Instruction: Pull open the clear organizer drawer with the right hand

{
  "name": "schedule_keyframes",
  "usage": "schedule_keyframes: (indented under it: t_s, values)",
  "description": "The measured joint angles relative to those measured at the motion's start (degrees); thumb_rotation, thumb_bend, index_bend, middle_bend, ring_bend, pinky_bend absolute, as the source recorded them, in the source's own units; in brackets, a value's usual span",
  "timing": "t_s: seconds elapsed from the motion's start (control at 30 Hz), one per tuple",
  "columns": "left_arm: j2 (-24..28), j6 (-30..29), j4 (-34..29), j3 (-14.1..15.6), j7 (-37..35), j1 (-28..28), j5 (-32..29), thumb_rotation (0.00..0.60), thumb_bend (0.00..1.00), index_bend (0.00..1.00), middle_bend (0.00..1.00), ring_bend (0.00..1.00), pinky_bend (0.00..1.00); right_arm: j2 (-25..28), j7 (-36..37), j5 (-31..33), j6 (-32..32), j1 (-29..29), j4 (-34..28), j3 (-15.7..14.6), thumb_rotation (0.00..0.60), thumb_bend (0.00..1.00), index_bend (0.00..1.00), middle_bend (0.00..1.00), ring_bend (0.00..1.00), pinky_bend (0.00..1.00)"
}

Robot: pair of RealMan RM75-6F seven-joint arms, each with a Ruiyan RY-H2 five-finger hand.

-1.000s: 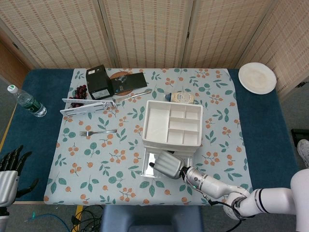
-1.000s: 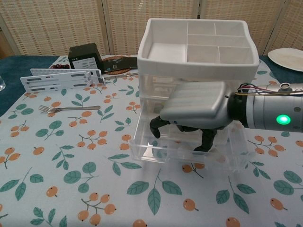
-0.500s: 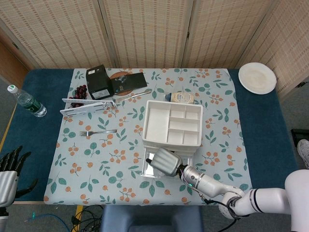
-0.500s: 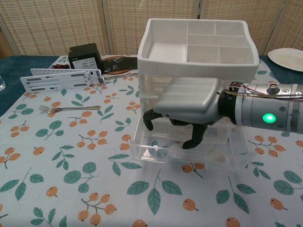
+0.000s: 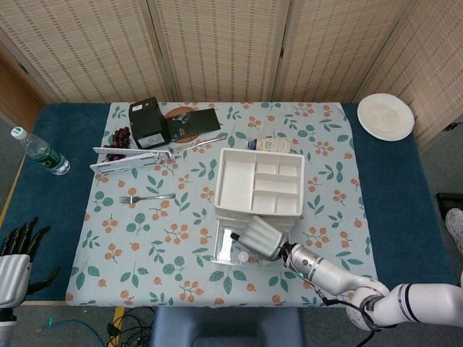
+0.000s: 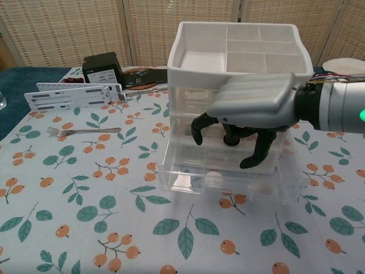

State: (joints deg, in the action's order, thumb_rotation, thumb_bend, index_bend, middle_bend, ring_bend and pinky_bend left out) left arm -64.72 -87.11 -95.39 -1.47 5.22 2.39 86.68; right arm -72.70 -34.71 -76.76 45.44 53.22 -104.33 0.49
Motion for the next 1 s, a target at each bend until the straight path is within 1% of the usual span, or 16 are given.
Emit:
schedule_keyframes:
  t_s: [0.13,0.27,0.37,0.63,1.0]
  values:
    - [-0.2,0.5,-0.1,-0.1,0.2,0.3,-0.1,0.600,0.25,0.14,0.00,0.04,0.07,2.2,1.9,0.5,-2.4,0.6,-1.5,0.0,0.600,0.17,0.30,1.00,1.00,1.00]
    - [-0.4,0.8,0.0,-0.1,0.2,0.5,-0.3,0.600,0.25,0.14,0.00,0.04,0.07,3.4,2.6,1.4,-5.3,2.1,-2.1,0.3,0.600,0.10,0.30,1.00,1.00,1.00]
    - [-0.5,0.8,0.2,-0.1,0.1,0.5,-0.5,0.600,0.25,0.14,0.00,0.04,0.07,3.8,2.5,2.1,-7.4,3.5,-2.2,0.4,0.600,0.07,0.30,1.00,1.00,1.00]
    - [-0.5,0.9,0.8,-0.1,-0.5,0.4,-0.8,0.600,0.25,0.14,0.00,0.04,0.07,4.1,0.4,2.6,-9.2,5.5,-2.4,0.1,0.600,0.04,0.30,1.00,1.00,1.00]
    - [-0.7,0.9,1.1,-0.2,-1.0,0.6,-0.6,0.600,0.25,0.14,0.00,0.04,0.07,5.2,-2.3,2.9,-9.5,6.2,-3.6,-1.7,0.600,0.04,0.30,1.00,1.00,1.00]
